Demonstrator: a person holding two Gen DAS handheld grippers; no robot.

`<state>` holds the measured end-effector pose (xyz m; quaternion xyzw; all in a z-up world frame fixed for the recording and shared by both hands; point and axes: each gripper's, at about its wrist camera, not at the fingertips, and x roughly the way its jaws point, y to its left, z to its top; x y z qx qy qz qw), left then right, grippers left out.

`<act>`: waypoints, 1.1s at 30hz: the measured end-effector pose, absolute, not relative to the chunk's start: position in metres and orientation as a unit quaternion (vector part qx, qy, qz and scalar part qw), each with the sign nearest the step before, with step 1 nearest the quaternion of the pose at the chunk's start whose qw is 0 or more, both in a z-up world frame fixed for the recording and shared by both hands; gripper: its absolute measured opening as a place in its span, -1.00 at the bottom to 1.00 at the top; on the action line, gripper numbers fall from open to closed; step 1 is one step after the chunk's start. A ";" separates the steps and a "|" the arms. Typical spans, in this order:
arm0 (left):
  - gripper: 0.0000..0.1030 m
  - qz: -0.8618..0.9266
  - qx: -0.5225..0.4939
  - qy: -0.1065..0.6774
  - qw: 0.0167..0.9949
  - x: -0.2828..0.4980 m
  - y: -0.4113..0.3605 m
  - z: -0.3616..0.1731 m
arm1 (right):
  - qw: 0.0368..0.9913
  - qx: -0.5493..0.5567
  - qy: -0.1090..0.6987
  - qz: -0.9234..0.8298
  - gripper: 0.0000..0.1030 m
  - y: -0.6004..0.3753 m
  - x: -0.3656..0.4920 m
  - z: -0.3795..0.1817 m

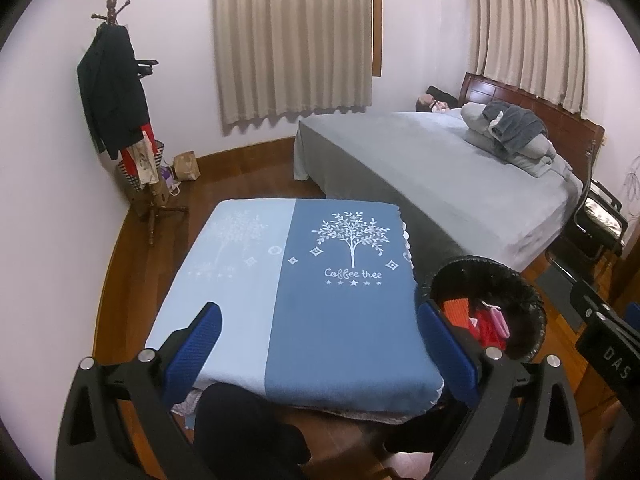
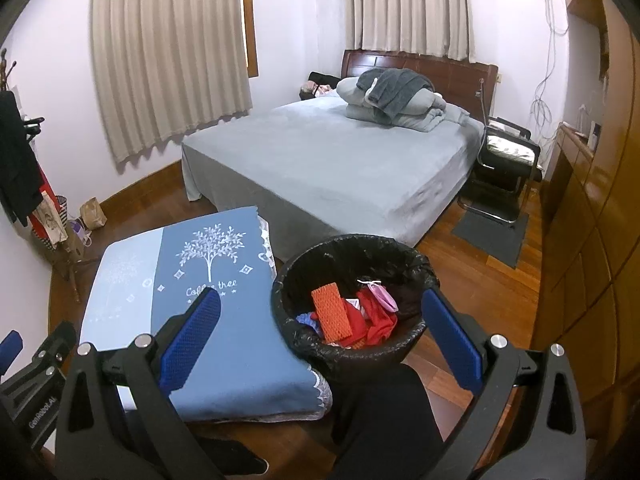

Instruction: Collect trash

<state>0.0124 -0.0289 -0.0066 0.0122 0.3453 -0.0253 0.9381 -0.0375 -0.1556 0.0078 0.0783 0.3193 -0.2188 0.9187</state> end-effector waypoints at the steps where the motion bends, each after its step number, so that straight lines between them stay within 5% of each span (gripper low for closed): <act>1: 0.86 -0.025 0.012 0.346 0.938 0.012 -0.029 -0.007 | 0.918 0.078 0.321 -0.218 0.90 -0.156 -0.037 0.008; 33: 0.86 -0.021 0.011 0.348 0.937 0.016 -0.024 -0.007 | 0.918 0.076 0.324 -0.217 0.90 -0.154 -0.032 0.003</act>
